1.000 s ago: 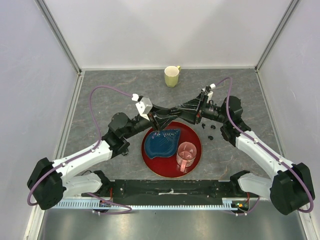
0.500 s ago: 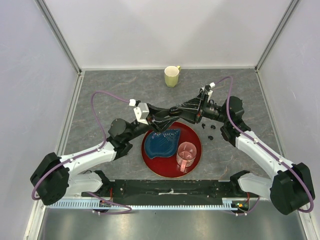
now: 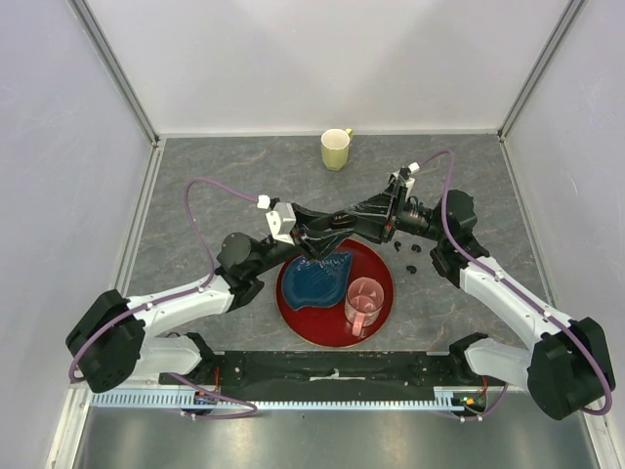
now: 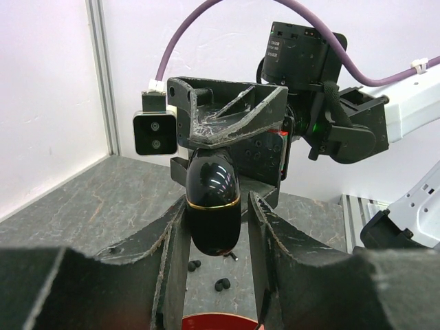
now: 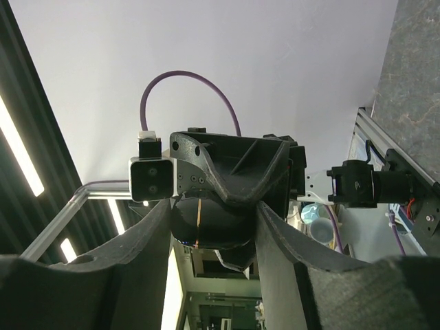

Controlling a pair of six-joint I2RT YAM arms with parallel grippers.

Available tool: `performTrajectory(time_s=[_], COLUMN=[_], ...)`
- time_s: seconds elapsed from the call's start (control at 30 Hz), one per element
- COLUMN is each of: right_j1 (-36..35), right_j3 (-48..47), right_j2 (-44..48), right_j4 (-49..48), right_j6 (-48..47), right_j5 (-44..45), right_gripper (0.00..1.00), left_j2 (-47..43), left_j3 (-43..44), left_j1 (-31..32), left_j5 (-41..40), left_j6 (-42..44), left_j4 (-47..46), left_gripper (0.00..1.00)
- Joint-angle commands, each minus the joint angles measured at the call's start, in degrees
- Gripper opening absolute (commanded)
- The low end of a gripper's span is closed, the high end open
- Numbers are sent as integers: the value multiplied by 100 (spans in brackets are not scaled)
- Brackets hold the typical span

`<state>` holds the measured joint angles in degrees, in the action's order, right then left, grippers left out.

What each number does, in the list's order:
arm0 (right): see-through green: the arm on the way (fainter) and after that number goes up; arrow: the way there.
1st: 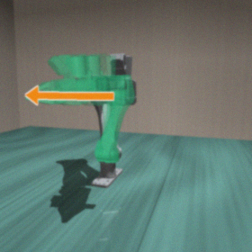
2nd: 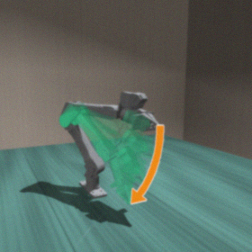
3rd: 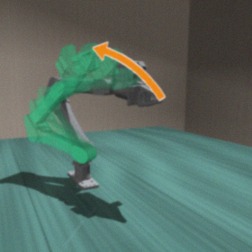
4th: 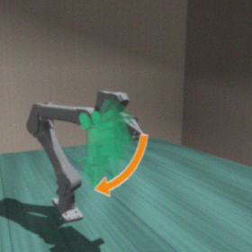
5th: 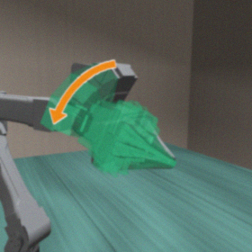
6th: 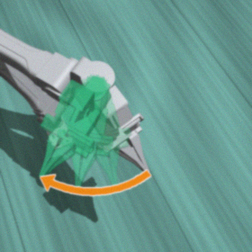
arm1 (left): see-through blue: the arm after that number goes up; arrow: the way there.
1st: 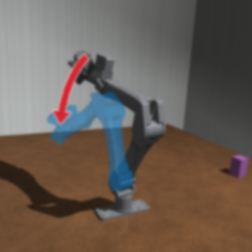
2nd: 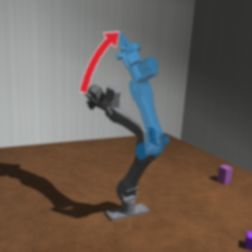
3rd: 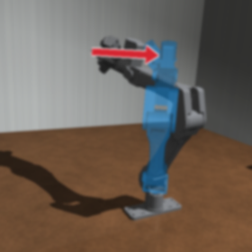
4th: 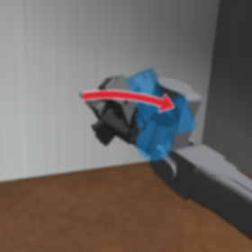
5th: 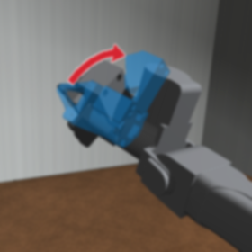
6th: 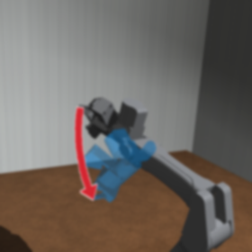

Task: Insert the wireless bluetooth earbuds into the charging case
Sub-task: Pick up the charging case at the center of the board.

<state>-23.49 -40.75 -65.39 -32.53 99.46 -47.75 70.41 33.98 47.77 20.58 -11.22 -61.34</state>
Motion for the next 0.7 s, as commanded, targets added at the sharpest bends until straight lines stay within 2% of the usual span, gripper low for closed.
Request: performTrajectory(time_s=[0.0, 0.17, 0.23, 0.57, 0.6, 0.67], right_j1=[-25, -24, -24, -25, -25, -24], right_j3=[-20, 23, 32, 181, 190, 217], right_j2=[35, 35, 35, 43, 52, 122], right_j4=[-297, -306, -315, -324, -298, -106], right_j6=[153, 153, 153, 135, 109, -31], right_j5=[-42, -33, -33, -7, 11, 89], right_gripper=[27, 27, 27, 27, 29, 38], left_j2=[69, 131, 148, 183, 166, 166], left_j3=[188, 223, 241, 215, 223, 197], left_j1=[101, 136, 145, 163, 163, 163], left_j5=[-53, -115, -133, -247, -273, -291], left_j6=[85, 120, 129, 129, 129, 120], left_j4=[-422, -431, -431, -449, -440, -431], left_gripper=[43, 42, 39, 14, 9, 3])
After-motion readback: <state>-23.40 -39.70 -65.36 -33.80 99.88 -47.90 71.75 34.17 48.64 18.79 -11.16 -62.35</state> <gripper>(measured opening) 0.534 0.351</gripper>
